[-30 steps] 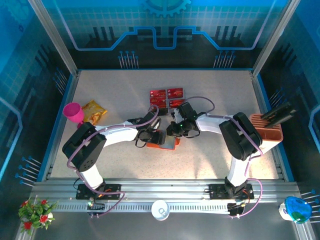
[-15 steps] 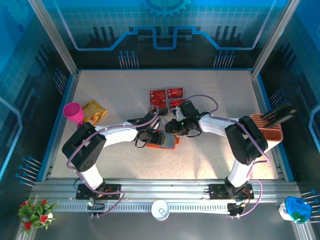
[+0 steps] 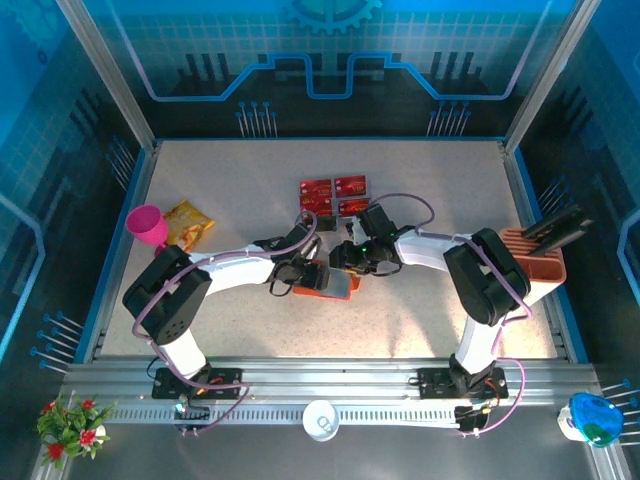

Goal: Put the credit cards into the card holder

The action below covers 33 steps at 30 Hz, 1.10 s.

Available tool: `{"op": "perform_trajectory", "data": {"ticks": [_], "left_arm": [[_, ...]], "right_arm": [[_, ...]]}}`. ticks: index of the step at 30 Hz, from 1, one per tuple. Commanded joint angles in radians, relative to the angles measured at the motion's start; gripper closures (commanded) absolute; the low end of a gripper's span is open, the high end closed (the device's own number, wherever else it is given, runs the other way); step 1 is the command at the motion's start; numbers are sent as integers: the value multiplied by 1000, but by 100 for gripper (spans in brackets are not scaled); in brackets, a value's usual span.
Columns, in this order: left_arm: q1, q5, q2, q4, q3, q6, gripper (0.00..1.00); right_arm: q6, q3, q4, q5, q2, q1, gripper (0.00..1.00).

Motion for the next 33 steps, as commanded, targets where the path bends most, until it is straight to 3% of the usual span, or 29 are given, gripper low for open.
{"op": "perform_trajectory", "data": {"ticks": [1,15,24,33], "left_arm": [[-1,23,25,-78,-47,-2,38],[-2,25,28,-78,-42,3,41],[-2,26,34,-80,-37,3,42],[0,23,19,-92,-20,3,38]], "right_arm": [[19,4,9,-10,27,0,55],[38,-47,16,35,-36,-1,43],[44,-44,18,33,-35,-5,43],[43,45,41,-101,46,-3,51]]}}
